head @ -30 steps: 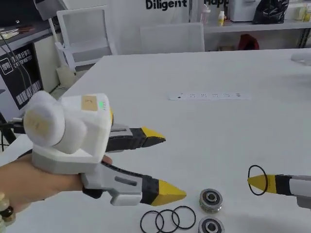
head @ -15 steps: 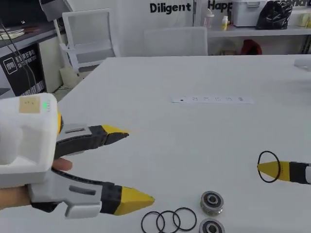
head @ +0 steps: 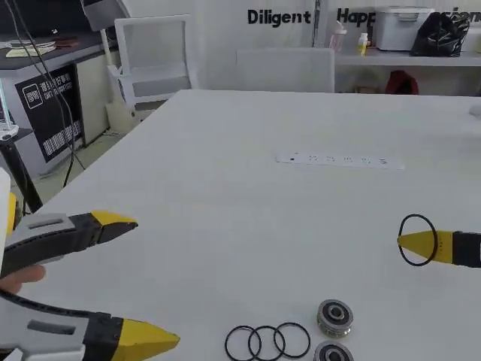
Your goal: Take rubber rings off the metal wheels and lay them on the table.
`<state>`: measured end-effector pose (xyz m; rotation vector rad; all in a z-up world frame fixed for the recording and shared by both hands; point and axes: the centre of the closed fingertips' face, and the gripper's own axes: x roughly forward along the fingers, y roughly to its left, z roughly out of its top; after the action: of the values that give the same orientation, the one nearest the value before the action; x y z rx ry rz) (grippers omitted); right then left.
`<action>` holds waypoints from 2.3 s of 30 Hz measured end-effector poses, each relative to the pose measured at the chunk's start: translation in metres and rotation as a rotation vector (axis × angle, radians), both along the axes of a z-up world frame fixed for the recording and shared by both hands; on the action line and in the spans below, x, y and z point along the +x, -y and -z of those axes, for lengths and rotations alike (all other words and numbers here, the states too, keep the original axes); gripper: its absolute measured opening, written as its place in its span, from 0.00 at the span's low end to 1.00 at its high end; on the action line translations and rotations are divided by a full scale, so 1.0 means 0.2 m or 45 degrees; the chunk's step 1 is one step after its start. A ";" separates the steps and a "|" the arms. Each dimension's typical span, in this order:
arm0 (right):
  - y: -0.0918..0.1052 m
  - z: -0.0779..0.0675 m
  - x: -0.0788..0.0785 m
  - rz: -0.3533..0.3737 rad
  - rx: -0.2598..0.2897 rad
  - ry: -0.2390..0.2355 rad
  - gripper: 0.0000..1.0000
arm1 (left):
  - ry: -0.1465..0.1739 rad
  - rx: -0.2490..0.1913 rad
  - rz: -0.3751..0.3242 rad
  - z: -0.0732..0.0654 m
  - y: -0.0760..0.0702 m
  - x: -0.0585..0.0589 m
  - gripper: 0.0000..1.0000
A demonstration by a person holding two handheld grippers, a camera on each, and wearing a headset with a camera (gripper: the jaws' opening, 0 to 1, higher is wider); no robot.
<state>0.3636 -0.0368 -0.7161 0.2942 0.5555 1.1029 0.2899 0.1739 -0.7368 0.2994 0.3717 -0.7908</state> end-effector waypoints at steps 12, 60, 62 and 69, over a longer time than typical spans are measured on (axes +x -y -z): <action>-0.19 -0.26 -0.06 -0.115 0.181 0.051 0.00 | 0.000 -0.030 -0.124 0.01 -0.13 -0.07 0.91; -0.81 0.49 -0.25 -0.584 -0.325 -0.038 0.00 | -0.062 -0.057 -0.203 0.08 -0.19 -0.17 0.91; -0.81 0.52 -0.25 -0.591 -0.346 -0.026 0.00 | -0.057 -0.056 -0.206 0.08 -0.19 -0.16 0.91; -0.82 0.63 -0.25 -0.601 -0.455 0.026 0.00 | -0.052 -0.060 -0.209 0.07 -0.19 -0.17 0.90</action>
<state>0.3140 0.1271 -0.8419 -0.1707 0.8157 1.4287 0.2569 0.2118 -0.7514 0.2058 0.4102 -0.6439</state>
